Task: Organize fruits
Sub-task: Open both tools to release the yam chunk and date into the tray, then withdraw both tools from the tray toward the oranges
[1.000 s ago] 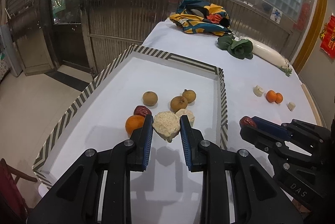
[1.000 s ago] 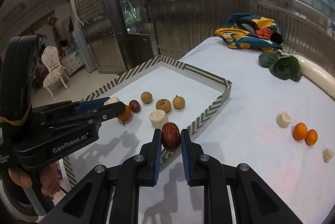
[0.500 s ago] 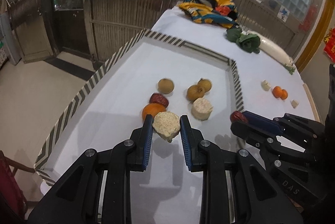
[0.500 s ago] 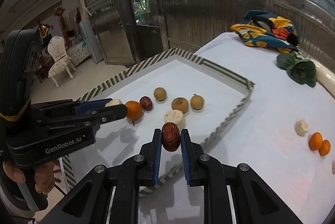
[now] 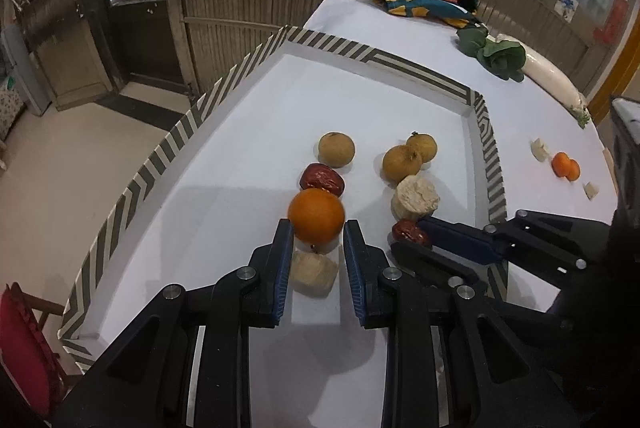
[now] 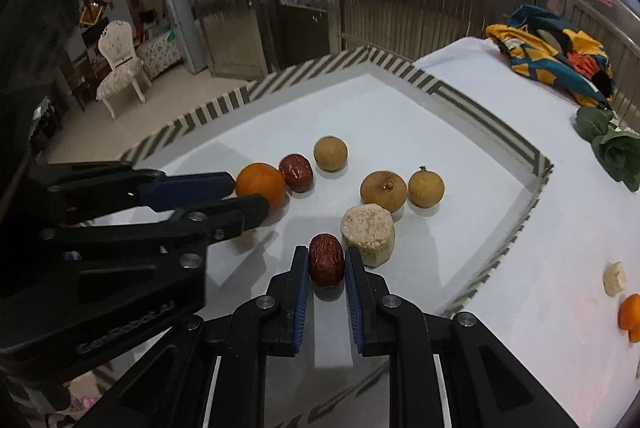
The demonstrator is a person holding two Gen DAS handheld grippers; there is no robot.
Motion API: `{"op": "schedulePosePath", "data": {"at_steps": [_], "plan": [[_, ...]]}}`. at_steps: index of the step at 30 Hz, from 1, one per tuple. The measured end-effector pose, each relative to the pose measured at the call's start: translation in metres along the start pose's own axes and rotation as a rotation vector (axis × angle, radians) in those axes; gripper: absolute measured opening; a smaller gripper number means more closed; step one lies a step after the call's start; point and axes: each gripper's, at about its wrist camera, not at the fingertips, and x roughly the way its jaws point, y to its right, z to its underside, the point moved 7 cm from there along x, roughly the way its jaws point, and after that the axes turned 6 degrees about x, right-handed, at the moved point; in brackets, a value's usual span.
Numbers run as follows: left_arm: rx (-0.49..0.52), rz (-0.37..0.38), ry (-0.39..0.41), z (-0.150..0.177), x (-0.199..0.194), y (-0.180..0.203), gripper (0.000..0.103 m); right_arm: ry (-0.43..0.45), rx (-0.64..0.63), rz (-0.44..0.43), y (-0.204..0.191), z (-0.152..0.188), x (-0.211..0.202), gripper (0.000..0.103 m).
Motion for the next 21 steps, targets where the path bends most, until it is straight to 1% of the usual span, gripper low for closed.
{"op": "schedulePosePath", "data": {"at_steps": [3,4,6,9,11,12,13,17,21], "plan": [[-0.011,0.000,0.005,0.000,0.001,-0.002,0.025,0.006,0.003,0.009,0.002,-0.002,0.003,0.017],[-0.014,0.002,0.004,0.000,0.001,-0.002,0.027,0.010,0.012,0.006,0.003,-0.003,0.003,0.017],[-0.027,0.002,0.000,0.001,0.001,-0.005,0.030,0.024,0.037,-0.017,0.005,-0.003,0.000,0.017],[-0.038,-0.010,0.026,0.000,-0.003,-0.006,0.031,0.053,0.068,-0.033,0.007,-0.002,-0.013,0.017],[-0.034,-0.030,0.058,-0.001,-0.009,-0.004,0.048,0.093,0.086,-0.043,0.008,-0.001,-0.027,0.017],[-0.035,-0.029,0.072,-0.001,-0.013,-0.003,0.061,0.107,0.095,-0.046,0.009,0.001,-0.033,0.018],[-0.038,-0.022,0.092,-0.002,-0.017,0.000,0.064,0.125,0.109,-0.051,0.011,0.003,-0.041,0.018],[-0.001,-0.016,0.132,-0.004,-0.030,0.020,0.064,0.177,0.169,-0.044,0.025,0.013,-0.066,0.019],[0.025,0.020,0.142,-0.002,-0.034,0.045,0.064,0.226,0.238,-0.020,0.050,0.025,-0.090,0.020]]}}
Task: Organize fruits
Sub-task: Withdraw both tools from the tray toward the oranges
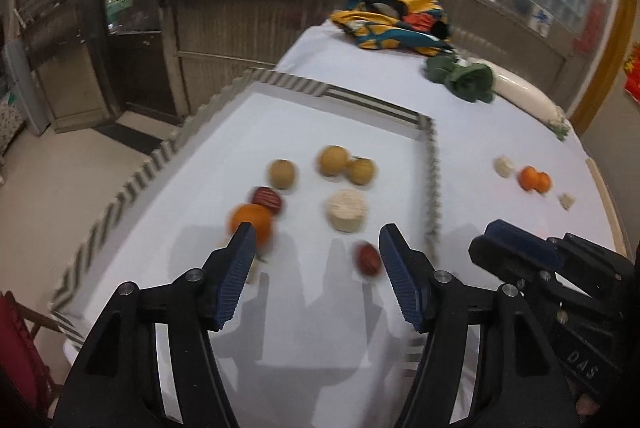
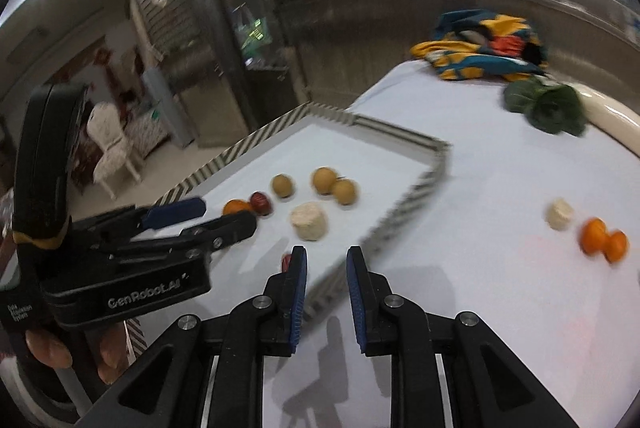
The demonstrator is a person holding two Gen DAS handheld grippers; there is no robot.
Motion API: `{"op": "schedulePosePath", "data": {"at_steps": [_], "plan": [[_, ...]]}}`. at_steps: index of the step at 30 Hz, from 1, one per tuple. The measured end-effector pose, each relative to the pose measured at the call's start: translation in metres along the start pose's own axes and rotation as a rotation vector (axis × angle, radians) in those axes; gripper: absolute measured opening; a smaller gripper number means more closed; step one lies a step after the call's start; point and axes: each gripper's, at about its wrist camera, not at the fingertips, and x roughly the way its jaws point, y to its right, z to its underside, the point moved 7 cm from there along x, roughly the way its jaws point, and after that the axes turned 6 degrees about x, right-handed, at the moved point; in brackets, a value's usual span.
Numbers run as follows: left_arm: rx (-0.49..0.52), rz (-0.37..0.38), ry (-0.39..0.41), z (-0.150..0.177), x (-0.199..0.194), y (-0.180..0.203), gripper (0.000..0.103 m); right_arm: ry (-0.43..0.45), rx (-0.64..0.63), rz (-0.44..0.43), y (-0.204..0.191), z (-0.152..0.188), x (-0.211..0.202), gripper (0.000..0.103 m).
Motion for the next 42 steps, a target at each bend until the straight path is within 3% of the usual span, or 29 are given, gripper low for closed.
{"op": "schedulePosePath", "data": {"at_steps": [18,36,42], "plan": [[0.162,0.128,-0.025,0.012,0.012,0.126,0.064,0.053,0.197,0.168,0.114,0.048,-0.076,0.021],[0.218,0.180,-0.078,0.012,0.030,0.175,0.064,0.053,0.248,0.221,0.163,0.057,-0.093,0.022],[0.226,0.203,-0.095,0.003,0.039,0.188,0.064,0.035,0.225,0.275,0.188,0.049,-0.092,0.022]]}}
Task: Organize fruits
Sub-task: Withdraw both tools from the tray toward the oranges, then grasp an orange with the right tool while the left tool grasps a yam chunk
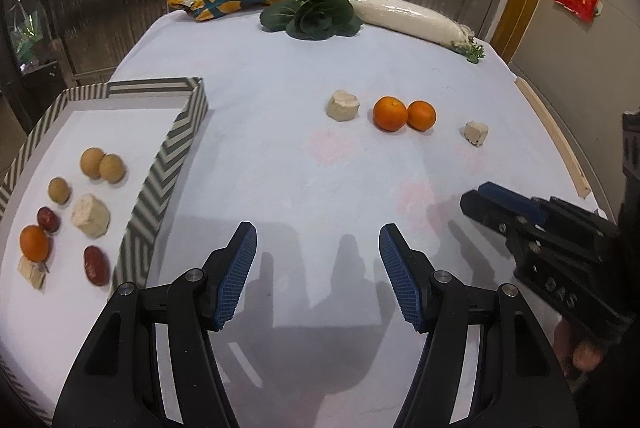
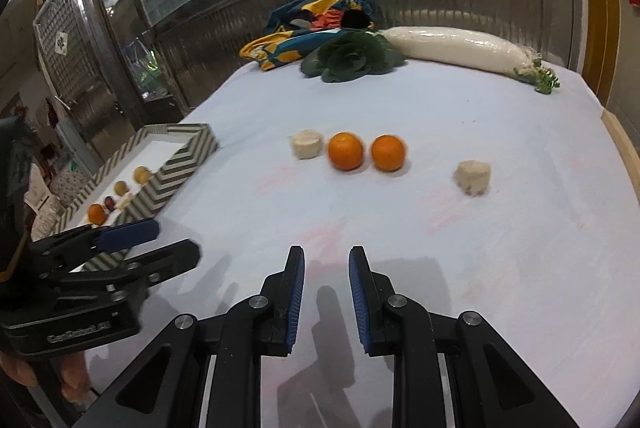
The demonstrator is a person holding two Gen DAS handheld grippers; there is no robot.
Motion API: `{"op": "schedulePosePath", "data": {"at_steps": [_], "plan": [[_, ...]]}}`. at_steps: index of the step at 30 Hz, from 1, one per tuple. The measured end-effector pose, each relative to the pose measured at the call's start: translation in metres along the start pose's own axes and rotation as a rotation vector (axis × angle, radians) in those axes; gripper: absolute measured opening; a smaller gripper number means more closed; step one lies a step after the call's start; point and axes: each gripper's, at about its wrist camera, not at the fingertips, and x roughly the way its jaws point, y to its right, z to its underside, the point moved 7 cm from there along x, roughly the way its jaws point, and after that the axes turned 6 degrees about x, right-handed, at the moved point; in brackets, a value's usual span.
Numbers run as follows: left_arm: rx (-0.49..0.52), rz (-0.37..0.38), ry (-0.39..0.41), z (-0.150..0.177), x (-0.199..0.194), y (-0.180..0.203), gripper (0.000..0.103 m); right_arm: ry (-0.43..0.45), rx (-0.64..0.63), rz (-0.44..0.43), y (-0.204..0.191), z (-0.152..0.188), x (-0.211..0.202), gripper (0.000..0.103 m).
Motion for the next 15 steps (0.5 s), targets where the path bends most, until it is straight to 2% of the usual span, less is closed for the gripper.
{"op": "schedulePosePath", "data": {"at_steps": [8,11,15], "plan": [[0.021,0.039,-0.038,-0.024,0.010,0.006,0.064,-0.030,0.009,0.072,0.052,-0.023,0.016,0.024],[0.019,0.043,-0.069,-0.032,0.018,0.007,0.064,-0.031,0.011,0.036,0.058,-0.033,0.022,0.029],[0.032,0.032,-0.076,-0.043,0.022,0.006,0.064,-0.040,-0.046,0.013,0.050,-0.046,0.034,0.032]]}}
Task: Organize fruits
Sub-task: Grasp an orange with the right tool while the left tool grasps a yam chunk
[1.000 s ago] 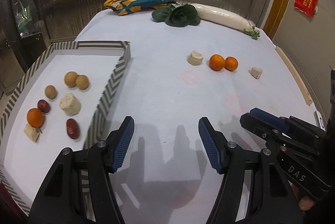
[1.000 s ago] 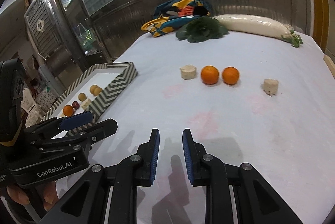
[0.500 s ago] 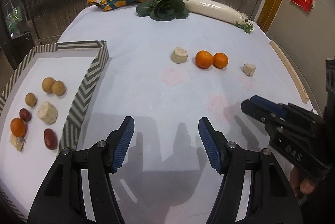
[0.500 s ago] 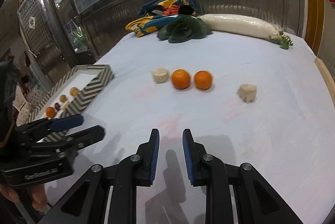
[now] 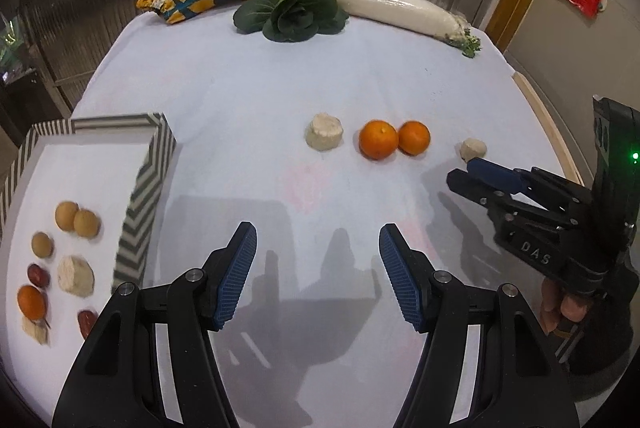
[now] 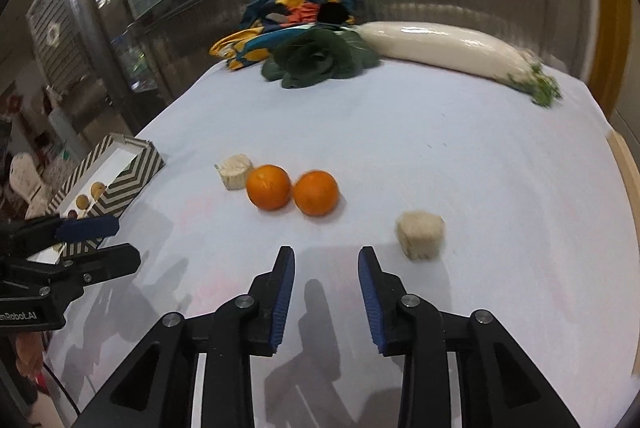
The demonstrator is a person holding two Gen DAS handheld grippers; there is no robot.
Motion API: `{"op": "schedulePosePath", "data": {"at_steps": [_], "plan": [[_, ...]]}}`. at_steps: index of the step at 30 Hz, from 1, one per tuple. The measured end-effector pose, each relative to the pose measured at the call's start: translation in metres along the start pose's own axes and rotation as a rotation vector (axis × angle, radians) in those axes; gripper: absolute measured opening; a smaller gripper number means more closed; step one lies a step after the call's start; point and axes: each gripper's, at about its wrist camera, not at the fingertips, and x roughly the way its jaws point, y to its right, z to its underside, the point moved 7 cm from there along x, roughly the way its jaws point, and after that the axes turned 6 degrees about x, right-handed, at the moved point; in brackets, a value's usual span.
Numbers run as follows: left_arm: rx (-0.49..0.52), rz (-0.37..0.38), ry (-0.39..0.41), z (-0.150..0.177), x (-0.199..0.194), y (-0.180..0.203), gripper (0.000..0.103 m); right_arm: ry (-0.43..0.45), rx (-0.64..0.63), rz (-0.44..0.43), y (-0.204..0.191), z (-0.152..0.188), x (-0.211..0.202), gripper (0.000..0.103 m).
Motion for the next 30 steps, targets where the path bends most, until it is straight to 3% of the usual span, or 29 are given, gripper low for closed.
{"op": "schedulePosePath", "data": {"at_steps": [7,14,17,25,30], "plan": [[-0.010,-0.025,-0.014,-0.023,0.009,-0.007,0.064,-0.023,-0.075,0.013,-0.006,-0.015,0.026,0.033],[0.016,-0.030,-0.051,-0.042,0.032,-0.010,0.064,-0.033,-0.137,0.003,-0.008,-0.026,0.047,0.041],[-0.025,0.003,-0.088,-0.049,0.048,-0.014,0.064,-0.050,-0.130,-0.020,-0.008,-0.027,0.052,0.030],[-0.133,0.036,-0.124,-0.069,0.079,-0.025,0.064,-0.053,-0.105,-0.067,-0.004,-0.023,0.046,0.030],[-0.135,0.060,-0.144,-0.076,0.091,-0.015,0.064,-0.055,-0.109,-0.069,-0.005,-0.023,0.046,0.030]]}}
